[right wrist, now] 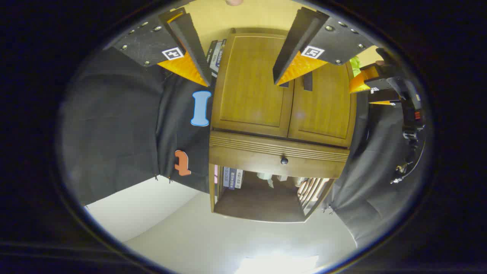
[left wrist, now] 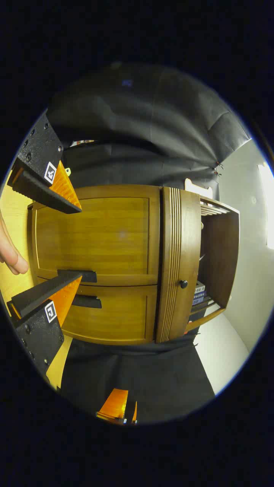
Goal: Open the right door of the double-door shoe cabinet with the right hand, and open the left door with the left hand.
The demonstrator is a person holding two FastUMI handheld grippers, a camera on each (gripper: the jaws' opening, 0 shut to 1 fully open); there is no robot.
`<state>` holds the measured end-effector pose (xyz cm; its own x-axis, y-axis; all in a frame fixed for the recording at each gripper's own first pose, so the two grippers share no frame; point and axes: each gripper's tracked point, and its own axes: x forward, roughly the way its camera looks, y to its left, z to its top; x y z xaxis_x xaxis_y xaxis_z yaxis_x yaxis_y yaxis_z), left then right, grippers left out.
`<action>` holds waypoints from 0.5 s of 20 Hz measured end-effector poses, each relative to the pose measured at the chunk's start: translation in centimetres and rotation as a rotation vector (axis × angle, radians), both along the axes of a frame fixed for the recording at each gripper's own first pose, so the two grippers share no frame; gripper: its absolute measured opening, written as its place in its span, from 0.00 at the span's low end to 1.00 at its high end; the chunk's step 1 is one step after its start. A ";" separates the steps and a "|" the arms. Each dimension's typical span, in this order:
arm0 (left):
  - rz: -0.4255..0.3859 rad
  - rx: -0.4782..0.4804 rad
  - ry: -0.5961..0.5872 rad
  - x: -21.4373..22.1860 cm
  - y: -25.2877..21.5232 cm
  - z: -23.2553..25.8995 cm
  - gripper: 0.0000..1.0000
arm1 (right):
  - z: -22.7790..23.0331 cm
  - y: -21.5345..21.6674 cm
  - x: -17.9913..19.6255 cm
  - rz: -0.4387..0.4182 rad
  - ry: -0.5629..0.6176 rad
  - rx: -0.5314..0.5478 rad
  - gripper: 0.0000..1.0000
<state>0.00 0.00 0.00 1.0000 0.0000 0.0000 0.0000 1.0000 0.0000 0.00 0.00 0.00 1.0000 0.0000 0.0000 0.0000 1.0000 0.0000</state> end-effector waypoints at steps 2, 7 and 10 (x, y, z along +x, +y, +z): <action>0.003 0.002 0.004 0.1 0.0 0.0 0.95 | -0.5 0.0 0.5 0.002 0.010 0.012 0.96; 0.002 -0.003 -0.002 -0.1 0.2 0.0 0.93 | -1.6 0.3 1.2 0.008 0.041 0.004 0.97; -0.001 -0.003 -0.011 -0.1 0.0 0.1 0.93 | -1.8 0.8 1.4 0.020 0.051 0.032 0.96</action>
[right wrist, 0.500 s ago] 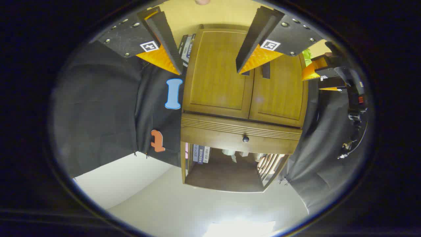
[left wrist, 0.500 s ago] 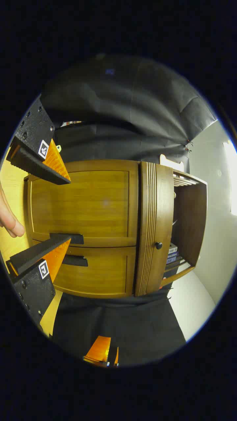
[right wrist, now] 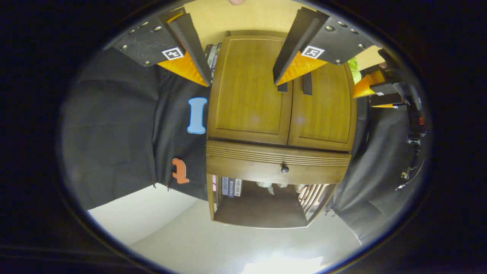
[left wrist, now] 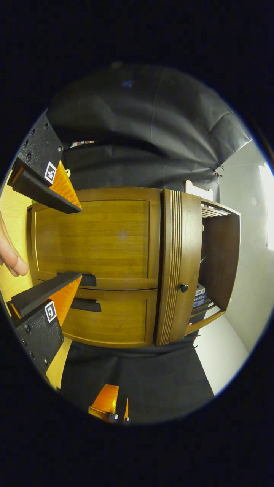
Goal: Open the right door of the double-door shoe cabinet with the right hand, and open the left door with the left hand.
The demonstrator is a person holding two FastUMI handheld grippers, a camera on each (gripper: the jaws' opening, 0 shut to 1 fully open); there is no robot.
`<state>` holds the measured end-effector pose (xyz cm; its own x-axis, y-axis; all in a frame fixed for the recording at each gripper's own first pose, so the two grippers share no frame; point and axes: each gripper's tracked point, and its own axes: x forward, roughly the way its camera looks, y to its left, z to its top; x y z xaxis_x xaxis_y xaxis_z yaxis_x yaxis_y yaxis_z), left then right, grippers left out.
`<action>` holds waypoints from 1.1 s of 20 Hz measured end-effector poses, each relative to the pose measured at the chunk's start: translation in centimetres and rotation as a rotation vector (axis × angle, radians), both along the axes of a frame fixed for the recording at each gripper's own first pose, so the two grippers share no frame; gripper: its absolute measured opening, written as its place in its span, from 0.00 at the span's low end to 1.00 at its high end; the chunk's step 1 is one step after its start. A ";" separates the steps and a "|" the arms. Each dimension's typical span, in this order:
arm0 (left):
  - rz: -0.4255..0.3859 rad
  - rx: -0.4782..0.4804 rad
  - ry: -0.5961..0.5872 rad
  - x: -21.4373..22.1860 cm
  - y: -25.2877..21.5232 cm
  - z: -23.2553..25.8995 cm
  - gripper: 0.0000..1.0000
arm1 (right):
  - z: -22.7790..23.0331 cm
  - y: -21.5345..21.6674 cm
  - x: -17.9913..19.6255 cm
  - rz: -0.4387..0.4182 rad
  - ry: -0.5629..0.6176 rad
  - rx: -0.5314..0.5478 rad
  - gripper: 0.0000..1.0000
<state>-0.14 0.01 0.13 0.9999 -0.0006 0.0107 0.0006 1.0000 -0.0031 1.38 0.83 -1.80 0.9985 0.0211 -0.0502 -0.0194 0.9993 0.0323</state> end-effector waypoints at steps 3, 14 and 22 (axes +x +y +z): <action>0.005 -0.003 -0.001 0.2 -0.2 0.4 0.93 | 0.0 0.3 0.2 0.003 0.008 -0.003 0.97; -0.008 -0.010 0.002 0.5 -0.3 0.8 0.93 | -1.3 3.3 4.8 0.057 0.031 0.088 0.96; 0.002 -0.009 0.024 1.1 -0.2 0.2 0.95 | -5.1 7.6 11.6 0.103 0.103 0.066 0.97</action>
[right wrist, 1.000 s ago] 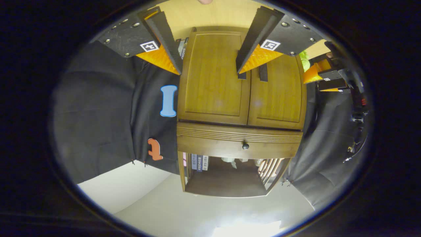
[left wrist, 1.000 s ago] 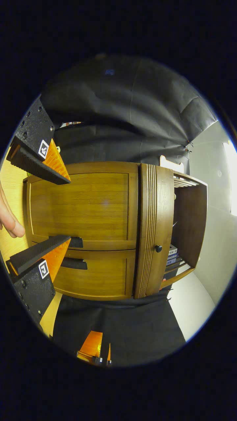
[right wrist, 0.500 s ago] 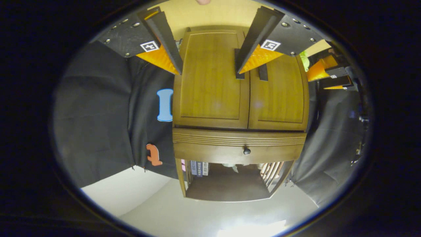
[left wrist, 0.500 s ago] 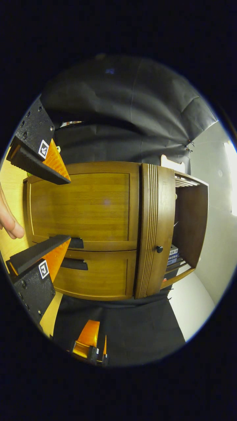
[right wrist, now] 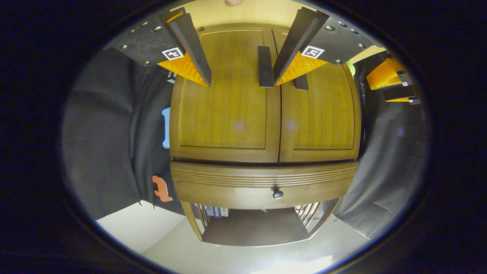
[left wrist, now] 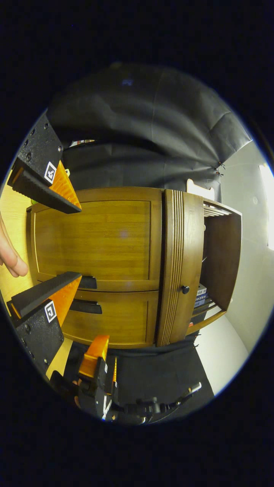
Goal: Open the right door of the double-door shoe cabinet with the right hand, and open the left door with the left hand.
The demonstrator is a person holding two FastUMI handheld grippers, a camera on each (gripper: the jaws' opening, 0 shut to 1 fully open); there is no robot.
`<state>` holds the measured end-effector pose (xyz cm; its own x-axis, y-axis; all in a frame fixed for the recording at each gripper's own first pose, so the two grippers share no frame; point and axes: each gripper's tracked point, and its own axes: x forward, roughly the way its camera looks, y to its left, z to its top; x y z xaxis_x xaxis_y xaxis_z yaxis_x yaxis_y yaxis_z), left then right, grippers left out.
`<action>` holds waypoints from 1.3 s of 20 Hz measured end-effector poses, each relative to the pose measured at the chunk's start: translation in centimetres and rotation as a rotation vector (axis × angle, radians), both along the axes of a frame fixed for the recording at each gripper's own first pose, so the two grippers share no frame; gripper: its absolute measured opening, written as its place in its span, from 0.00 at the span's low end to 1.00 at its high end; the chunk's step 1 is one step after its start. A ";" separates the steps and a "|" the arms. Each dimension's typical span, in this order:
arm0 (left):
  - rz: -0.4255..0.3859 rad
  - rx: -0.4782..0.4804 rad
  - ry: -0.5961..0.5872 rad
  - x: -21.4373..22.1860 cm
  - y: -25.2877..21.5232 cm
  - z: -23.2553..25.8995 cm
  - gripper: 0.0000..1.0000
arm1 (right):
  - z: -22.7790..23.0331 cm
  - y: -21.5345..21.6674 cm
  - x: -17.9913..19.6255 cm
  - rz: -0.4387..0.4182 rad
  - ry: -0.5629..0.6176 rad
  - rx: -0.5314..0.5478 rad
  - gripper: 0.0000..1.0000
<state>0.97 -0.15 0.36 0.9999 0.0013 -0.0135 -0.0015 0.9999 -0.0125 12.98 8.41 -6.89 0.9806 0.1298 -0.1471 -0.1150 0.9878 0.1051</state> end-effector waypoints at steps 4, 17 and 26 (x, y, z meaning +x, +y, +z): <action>0.006 0.000 0.018 0.4 0.3 -0.4 0.95 | -2.8 2.3 3.0 0.040 0.057 0.029 0.96; -0.002 0.010 0.050 1.7 -0.6 -0.9 0.96 | -5.5 6.4 9.1 0.115 0.079 0.030 0.42; 0.018 0.014 0.051 1.8 -0.1 -1.0 0.96 | -5.1 4.7 5.1 0.213 0.095 0.071 0.27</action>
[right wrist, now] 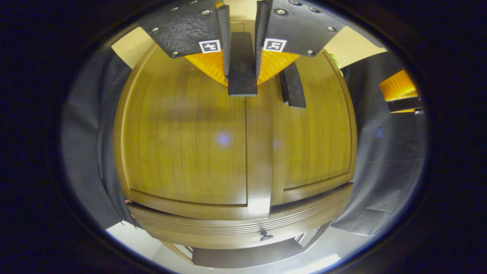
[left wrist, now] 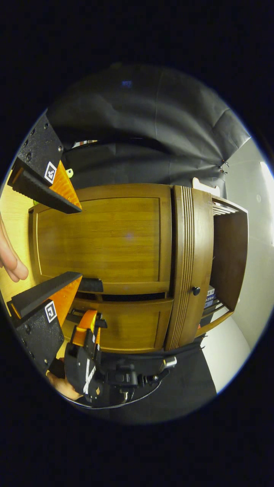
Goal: Open the right door of the double-door shoe cabinet with the right hand, and open the left door with the left hand.
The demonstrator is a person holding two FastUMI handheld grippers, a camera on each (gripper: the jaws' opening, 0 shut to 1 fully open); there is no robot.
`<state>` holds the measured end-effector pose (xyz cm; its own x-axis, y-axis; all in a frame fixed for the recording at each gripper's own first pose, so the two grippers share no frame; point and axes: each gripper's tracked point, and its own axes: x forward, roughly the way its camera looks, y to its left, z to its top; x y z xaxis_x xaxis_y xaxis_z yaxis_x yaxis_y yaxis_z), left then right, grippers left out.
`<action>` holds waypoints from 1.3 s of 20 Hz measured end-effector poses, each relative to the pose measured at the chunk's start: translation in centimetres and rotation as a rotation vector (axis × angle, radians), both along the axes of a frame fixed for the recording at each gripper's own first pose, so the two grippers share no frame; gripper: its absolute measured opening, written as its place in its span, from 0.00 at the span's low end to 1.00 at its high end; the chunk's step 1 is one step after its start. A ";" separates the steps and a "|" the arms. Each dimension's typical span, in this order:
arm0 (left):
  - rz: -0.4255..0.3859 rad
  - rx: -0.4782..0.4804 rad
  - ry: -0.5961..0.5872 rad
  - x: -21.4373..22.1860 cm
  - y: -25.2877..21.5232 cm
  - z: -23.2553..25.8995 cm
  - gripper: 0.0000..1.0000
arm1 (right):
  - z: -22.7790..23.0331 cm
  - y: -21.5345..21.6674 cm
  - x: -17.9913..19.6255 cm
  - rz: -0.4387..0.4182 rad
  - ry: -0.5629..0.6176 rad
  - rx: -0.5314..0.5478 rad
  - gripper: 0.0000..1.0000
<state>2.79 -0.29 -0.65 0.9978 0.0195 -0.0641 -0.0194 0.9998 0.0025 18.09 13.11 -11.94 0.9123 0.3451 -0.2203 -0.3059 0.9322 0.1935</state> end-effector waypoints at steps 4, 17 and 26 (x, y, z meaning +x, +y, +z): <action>0.003 0.007 0.002 0.1 -0.3 -0.1 0.96 | 0.4 -1.2 -1.9 0.019 0.008 0.022 0.27; 0.006 0.018 0.005 0.3 -0.3 -0.6 0.93 | 0.2 -6.6 -7.6 -0.042 0.056 0.028 0.27; 0.003 0.025 0.009 0.4 -0.4 -0.9 0.96 | 0.3 -11.2 -10.9 -0.138 0.055 0.000 0.25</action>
